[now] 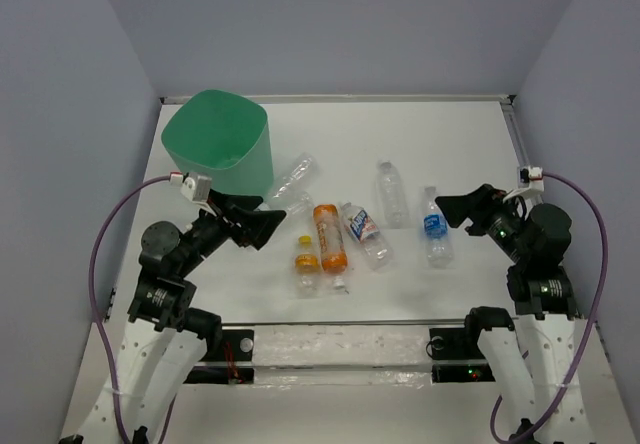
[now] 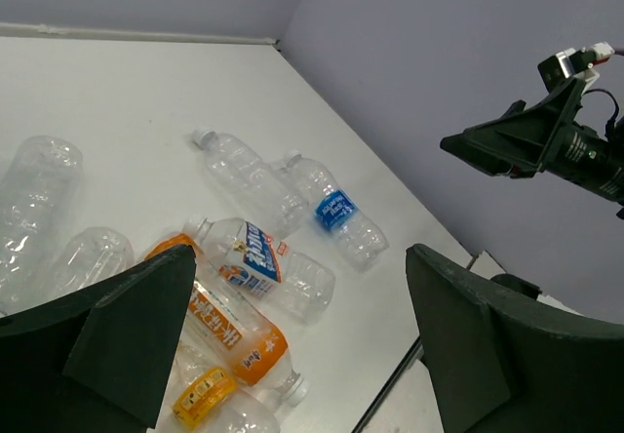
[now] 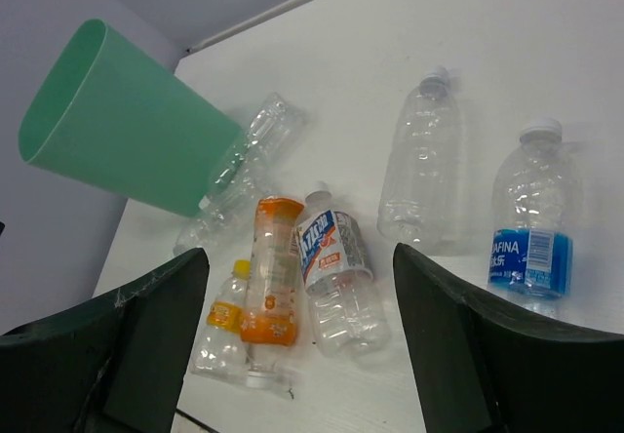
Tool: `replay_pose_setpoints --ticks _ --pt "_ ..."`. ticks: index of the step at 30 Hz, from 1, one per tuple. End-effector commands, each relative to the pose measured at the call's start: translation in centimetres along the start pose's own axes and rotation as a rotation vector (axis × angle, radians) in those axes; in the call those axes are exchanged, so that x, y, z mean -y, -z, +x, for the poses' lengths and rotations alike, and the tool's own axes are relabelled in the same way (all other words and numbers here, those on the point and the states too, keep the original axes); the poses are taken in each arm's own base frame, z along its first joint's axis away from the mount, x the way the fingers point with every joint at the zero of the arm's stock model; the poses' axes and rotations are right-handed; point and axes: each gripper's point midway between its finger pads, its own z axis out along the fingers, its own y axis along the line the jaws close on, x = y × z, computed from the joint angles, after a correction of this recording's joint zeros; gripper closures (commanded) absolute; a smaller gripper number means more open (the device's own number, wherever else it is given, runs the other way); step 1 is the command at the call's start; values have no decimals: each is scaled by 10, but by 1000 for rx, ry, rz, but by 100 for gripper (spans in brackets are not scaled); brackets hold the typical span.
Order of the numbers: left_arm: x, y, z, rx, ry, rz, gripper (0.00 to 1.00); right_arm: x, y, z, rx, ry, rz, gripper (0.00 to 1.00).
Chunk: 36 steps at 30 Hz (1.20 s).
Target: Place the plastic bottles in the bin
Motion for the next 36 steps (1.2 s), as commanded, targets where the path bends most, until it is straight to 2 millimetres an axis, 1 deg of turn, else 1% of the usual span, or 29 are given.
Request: replay_pose_setpoints --ticks 1,5,6,8,9,10,11,12,13,14,15,16,18,19,20,21,22,23,24,26,27,28,29,30,31,32,33,35,36 --pt "21 -9 -33 46 -9 65 1 -6 4 -4 46 7 -32 18" --pt "29 -27 -47 69 42 117 1 -1 6 6 44 -16 -28 18" --pt "29 -37 -54 72 58 114 1 1 6 10 39 -21 -27 18" --pt "26 -51 -56 62 75 85 1 4 7 12 40 -23 -21 18" --pt "19 -69 -45 24 106 36 1 5 7 13 44 -23 -16 18" --pt "18 -79 -40 3 99 15 1 5 8 12 45 -24 -11 17" --pt "16 -90 -53 47 85 -45 1 4 9 15 36 -30 -14 13" --pt "15 -101 -49 33 80 -82 1 3 9 17 32 -29 -17 11" --pt "21 -121 -33 -35 68 -100 1 5 9 18 32 -38 -6 10" --pt "19 -131 -28 -51 60 -134 1 4 9 21 22 -45 -8 7" --pt "-3 -149 -8 -98 52 -237 1 4 10 24 17 -46 -8 7" --pt "5 -161 -12 -93 45 -245 1 6 10 25 18 -50 0 6" --pt "-7 -179 -4 -109 18 -324 1 11 10 34 -7 -55 12 5" --pt "-11 -195 14 -161 5 -357 1 13 11 35 -4 -56 23 5" --pt "-13 -203 20 -175 -5 -375 1 12 11 37 -9 -53 20 5" --pt "-29 -215 43 -223 -25 -438 1 16 11 40 -14 -55 30 4" --pt "-33 -221 53 -245 -37 -465 1 14 12 42 -15 -49 25 4" --pt "-28 -232 49 -233 -41 -468 1 18 11 42 -11 -47 39 4" --pt "-31 -246 64 -259 -62 -502 1 19 11 45 -17 -46 42 4" --pt "-35 -257 86 -313 -78 -533 1 18 12 46 -22 -43 41 4" --pt "-46 -266 110 -361 -88 -557 1 19 12 47 -22 -42 43 4" --pt "-49 -272 118 -376 -83 -567 1 16 12 49 -30 -41 30 4" --pt "-45 -283 113 -364 -78 -559 1 16 13 50 -31 -36 29 4" --pt "-56 -288 133 -404 -83 -585 1 17 14 51 -33 -34 28 4" --pt "-52 -299 129 -393 -77 -574 1 15 14 54 -43 -30 19 4" --pt "-54 -303 134 -402 -73 -571 1 15 14 56 -52 -24 12 4" --pt "-58 -308 151 -440 -72 -570 1 15 15 58 -56 -22 7 4" --pt "-55 -318 153 -438 -64 -557 1 12 15 62 -73 -25 -11 4" --pt "-61 -320 168 -471 -66 -562 1 10 16 64 -79 -23 -24 4"
